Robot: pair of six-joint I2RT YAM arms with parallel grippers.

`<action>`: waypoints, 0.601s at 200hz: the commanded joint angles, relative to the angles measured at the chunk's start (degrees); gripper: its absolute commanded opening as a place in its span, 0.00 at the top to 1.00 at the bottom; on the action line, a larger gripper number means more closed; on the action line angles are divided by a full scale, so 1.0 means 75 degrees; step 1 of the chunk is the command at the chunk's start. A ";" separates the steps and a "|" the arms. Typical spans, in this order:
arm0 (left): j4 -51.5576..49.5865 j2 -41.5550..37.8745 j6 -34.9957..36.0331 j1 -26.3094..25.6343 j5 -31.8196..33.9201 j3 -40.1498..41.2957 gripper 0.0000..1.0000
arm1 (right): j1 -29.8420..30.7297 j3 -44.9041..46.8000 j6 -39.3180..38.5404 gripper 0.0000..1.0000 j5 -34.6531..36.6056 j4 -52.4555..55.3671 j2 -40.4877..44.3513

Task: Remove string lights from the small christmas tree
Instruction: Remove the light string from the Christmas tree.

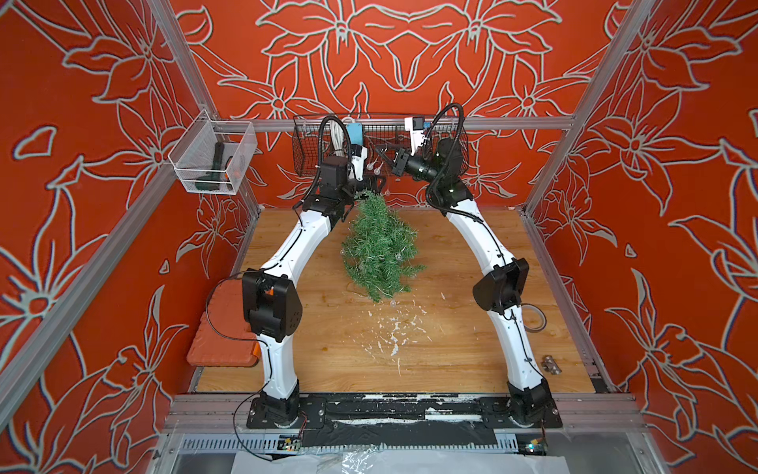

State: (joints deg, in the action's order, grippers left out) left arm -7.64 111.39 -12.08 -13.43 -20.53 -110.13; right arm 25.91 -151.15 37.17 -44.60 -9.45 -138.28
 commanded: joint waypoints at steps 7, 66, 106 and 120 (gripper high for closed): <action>0.0424 -0.0307 0.0014 0.0150 0.0263 0.0127 0.73 | 0.0045 0.0239 0.0178 1.00 -0.0229 -0.0519 0.0620; 0.0455 -0.0724 -0.0339 0.0418 0.1125 0.0336 1.00 | 0.0049 0.0868 0.0209 1.00 -0.0164 -0.0627 0.1016; 0.0414 -0.1352 -0.0669 0.0709 0.2061 0.0602 1.00 | 0.0040 0.1441 0.0099 0.90 0.0025 -0.0433 0.1426; 0.0311 -0.1554 -0.0785 0.0794 0.2293 0.0654 1.00 | 0.0046 0.1459 0.0155 0.73 0.0114 -0.0344 0.1476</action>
State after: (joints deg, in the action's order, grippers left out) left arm -5.30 103.81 -15.81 -9.02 -9.28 -105.58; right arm 26.13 -140.51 38.35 -44.86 -10.68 -130.82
